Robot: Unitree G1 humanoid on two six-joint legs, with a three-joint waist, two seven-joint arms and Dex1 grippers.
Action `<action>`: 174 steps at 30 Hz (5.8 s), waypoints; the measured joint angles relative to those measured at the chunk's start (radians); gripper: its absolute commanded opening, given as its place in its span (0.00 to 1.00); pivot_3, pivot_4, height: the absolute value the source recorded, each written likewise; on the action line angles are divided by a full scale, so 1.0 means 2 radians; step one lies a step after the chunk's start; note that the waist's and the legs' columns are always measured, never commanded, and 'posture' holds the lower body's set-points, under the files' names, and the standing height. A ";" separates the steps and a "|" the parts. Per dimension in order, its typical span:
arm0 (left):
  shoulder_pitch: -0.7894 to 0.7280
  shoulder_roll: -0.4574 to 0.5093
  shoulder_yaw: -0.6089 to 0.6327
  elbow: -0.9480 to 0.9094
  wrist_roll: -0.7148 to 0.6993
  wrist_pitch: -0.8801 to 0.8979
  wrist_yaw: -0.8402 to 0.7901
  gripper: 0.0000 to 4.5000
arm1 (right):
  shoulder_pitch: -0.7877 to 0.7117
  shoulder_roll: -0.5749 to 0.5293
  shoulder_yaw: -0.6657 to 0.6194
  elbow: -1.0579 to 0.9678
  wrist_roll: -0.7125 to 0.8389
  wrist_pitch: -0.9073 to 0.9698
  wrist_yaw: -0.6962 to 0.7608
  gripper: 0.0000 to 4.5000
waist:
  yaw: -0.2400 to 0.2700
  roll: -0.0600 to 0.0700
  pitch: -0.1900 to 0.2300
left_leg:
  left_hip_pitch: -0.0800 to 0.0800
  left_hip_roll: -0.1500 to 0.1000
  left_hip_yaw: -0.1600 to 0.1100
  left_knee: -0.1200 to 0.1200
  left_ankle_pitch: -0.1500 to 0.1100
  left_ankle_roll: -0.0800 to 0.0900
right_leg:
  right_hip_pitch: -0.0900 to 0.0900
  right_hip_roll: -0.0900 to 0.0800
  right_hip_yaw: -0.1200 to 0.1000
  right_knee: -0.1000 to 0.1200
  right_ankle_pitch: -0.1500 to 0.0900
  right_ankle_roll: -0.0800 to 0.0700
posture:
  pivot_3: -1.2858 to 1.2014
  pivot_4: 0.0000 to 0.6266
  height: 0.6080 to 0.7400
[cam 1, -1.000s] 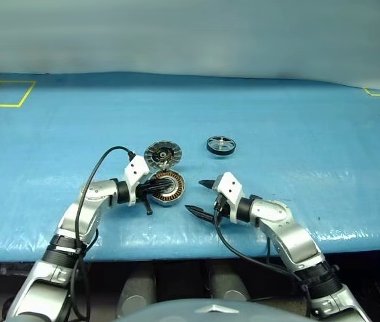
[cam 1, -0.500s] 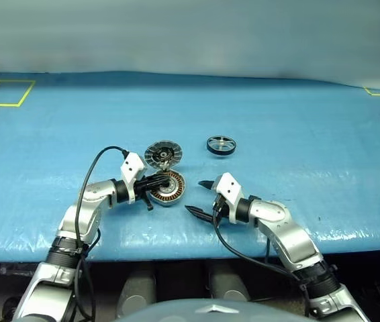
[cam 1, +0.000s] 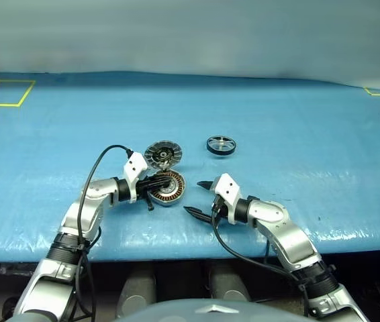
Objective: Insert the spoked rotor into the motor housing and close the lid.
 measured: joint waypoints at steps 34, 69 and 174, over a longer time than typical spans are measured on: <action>-0.006 0.071 -0.051 -0.061 0.059 -0.003 -0.022 0.01 | 0.001 0.018 0.004 0.005 -0.005 -0.011 -0.021 1.00 | -0.002 0.000 0.000 | 0.001 0.000 0.000 0.000 0.000 0.000 | 0.000 0.000 0.000 0.000 0.000 0.000 | 0.52 0.24 1.00; 0.083 0.064 0.035 -0.113 -0.033 -0.002 -0.010 0.01 | -0.073 0.045 -0.057 0.041 -0.045 0.022 -0.151 1.00 | -0.004 0.000 0.001 | -0.001 0.000 0.000 0.000 0.000 0.000 | -0.001 0.000 0.000 0.000 0.000 0.000 | 0.52 0.24 1.00; 0.128 0.039 0.039 -0.112 -0.029 -0.042 0.047 0.00 | -0.226 0.038 -0.051 0.177 -0.111 0.156 -0.163 0.52 | -0.008 0.001 0.001 | -0.001 0.000 0.001 -0.001 0.000 0.001 | -0.002 0.001 0.002 0.000 0.000 0.000 | 0.52 0.24 1.00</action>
